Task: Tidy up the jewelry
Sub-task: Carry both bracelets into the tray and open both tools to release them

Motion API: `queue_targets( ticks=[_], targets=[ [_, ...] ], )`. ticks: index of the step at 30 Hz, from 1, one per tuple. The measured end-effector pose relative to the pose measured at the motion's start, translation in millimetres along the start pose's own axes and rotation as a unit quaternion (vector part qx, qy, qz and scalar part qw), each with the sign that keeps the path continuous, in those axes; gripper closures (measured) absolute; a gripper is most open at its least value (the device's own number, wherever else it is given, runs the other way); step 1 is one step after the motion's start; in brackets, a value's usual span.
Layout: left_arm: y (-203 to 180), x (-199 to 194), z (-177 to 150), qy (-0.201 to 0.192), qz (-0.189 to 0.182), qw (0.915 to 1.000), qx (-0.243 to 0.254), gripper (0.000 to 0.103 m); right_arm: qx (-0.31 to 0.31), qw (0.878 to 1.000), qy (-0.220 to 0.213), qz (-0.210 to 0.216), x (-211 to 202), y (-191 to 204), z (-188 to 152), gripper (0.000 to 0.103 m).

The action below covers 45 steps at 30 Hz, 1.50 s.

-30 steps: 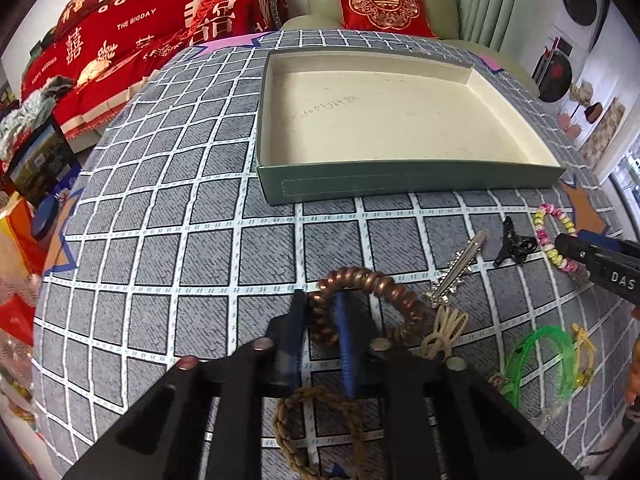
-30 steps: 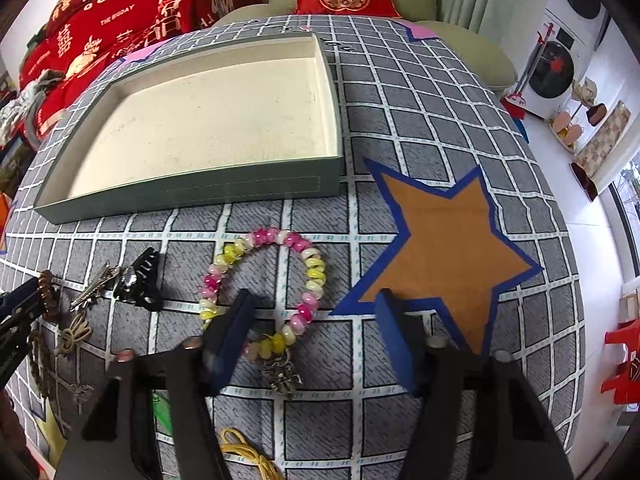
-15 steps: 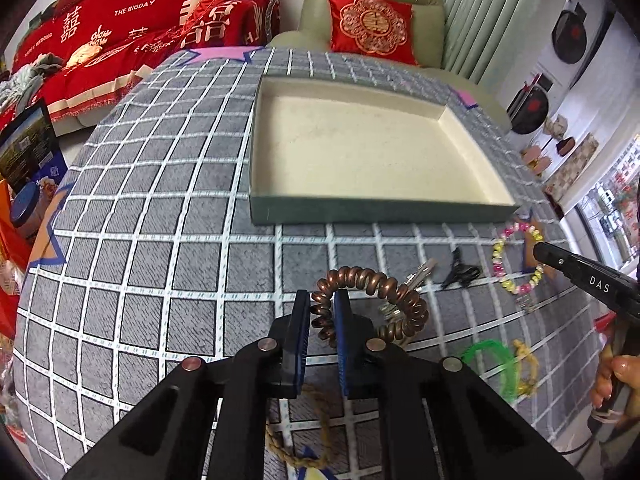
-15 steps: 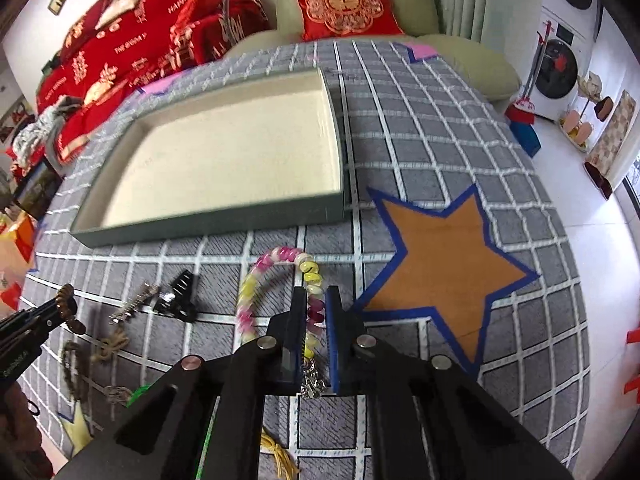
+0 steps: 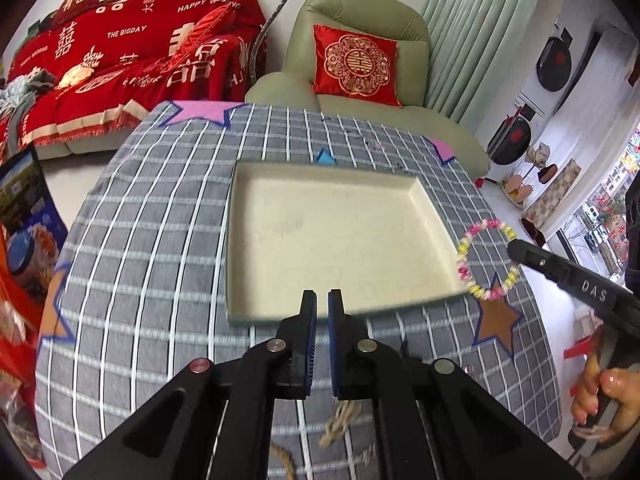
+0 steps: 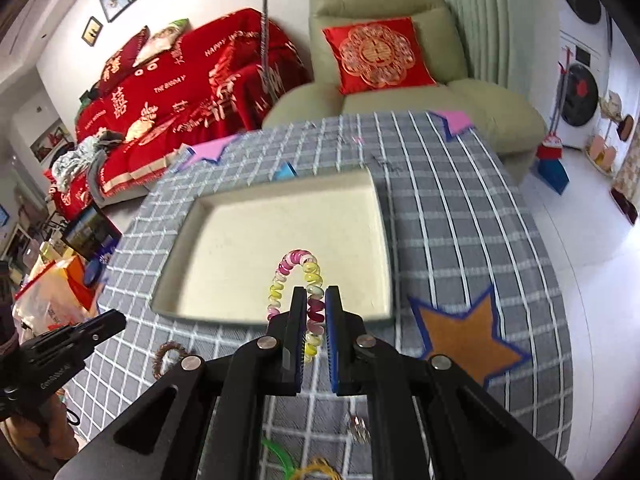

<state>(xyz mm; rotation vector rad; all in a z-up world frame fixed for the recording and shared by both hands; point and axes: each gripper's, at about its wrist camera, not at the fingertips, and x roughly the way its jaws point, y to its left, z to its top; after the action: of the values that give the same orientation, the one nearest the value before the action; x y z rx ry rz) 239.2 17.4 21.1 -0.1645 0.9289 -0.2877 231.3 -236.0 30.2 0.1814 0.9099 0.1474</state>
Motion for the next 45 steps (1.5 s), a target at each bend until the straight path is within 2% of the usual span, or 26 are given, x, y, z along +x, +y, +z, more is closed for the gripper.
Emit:
queue_targets(
  ticks=[3,6,12,17,20,21,22,24,26,29,39,40,42,44,45],
  targets=[
    [0,10,18,-0.006,0.012,0.9999,0.005,0.086,-0.007,1.0,0.002,0.006,14,5,17,0.093],
    [1,13,20,-0.002,0.018,0.9998,0.007,0.086,0.0,1.0,0.011,0.014,28,7,20,0.093],
    [4,16,-27,0.011,0.067,0.9962,0.055,0.086,-0.003,0.999,0.027,0.037,37,12,6,0.093],
    [19,14,-58,0.022,0.057,0.9977,0.03,0.086,-0.011,0.998,0.03,0.047,31,21,-6,0.093],
    [20,11,-70,0.016,0.059,0.9971,0.044,0.085,-0.014,0.998,0.028,0.049,26,25,-10,0.093],
    [19,11,-73,0.018,0.061,0.9968,0.049,0.054,-0.016,0.998,0.028,0.05,24,26,-11,0.093],
    [19,11,-76,0.02,0.065,0.9963,0.052,0.0,-0.017,0.998,0.028,0.05,24,27,-12,0.093],
    [19,12,-80,0.013,0.082,0.995,0.057,0.0,-0.019,0.998,0.028,0.049,22,29,-15,0.093],
    [19,20,-82,0.021,0.078,0.9946,0.065,0.0,-0.017,0.998,0.03,0.052,21,29,-17,0.093],
    [22,33,-81,0.032,0.097,0.9928,0.064,0.0,-0.017,0.998,0.033,0.052,21,29,-19,0.093],
    [20,91,-79,0.09,0.082,0.986,0.113,0.0,-0.004,0.997,0.047,0.053,24,21,-29,0.093],
    [21,96,-78,0.097,0.081,0.9858,0.111,0.008,-0.003,0.997,0.049,0.053,25,20,-30,0.093],
    [25,96,-73,0.094,0.075,0.9881,0.096,0.011,-0.001,0.997,0.052,0.053,25,19,-33,0.093],
    [27,94,-70,0.091,0.075,0.9881,0.099,0.018,-0.001,0.997,0.054,0.052,25,18,-34,0.093],
    [28,93,-70,0.089,0.072,0.9881,0.103,0.026,-0.001,0.997,0.054,0.052,25,17,-35,0.093]
  ],
)
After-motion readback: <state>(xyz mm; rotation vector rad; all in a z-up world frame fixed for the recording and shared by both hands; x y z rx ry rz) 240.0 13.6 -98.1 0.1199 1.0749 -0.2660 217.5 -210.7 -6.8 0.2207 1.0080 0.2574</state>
